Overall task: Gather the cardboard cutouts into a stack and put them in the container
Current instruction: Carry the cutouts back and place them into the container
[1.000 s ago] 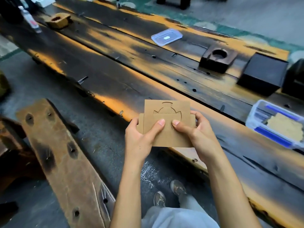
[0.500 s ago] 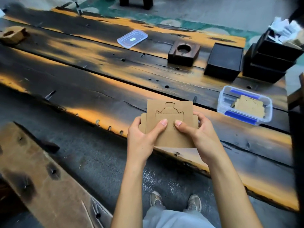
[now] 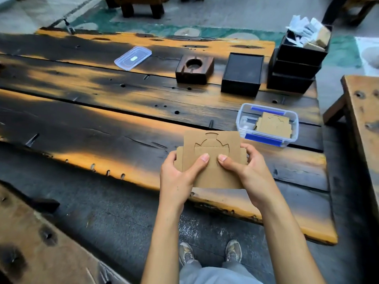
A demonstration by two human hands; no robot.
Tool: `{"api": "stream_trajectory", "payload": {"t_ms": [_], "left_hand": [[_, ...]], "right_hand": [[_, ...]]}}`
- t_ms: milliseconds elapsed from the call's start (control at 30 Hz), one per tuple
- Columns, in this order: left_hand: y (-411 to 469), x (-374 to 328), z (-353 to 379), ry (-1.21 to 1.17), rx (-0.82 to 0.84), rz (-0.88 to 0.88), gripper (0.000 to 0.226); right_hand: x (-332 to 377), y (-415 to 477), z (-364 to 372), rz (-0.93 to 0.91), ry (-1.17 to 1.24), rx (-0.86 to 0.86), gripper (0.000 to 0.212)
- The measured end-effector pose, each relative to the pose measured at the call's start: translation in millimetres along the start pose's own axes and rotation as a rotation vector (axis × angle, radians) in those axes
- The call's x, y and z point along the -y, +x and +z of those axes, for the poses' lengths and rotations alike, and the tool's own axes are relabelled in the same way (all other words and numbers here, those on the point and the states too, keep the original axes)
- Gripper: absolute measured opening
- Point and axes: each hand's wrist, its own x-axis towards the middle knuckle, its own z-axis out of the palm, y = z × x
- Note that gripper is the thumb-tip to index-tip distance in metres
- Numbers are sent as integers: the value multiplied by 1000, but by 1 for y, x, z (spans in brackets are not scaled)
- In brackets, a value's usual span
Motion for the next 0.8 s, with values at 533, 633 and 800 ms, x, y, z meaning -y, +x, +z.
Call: {"api": "stream_trajectory", "payload": {"t_ms": [533,633,800], "left_hand": [[-25,15,132,97,113,2,50],[-28,18,152,211,109,8,55],[-29,17,170,308,205,72,71]], "right_hand": [[24,-6,-136,-23,17,-115,65],[26,-8,-158,-25,20,-145,63],[23,-7,-183,-12,8,-198,66]]}}
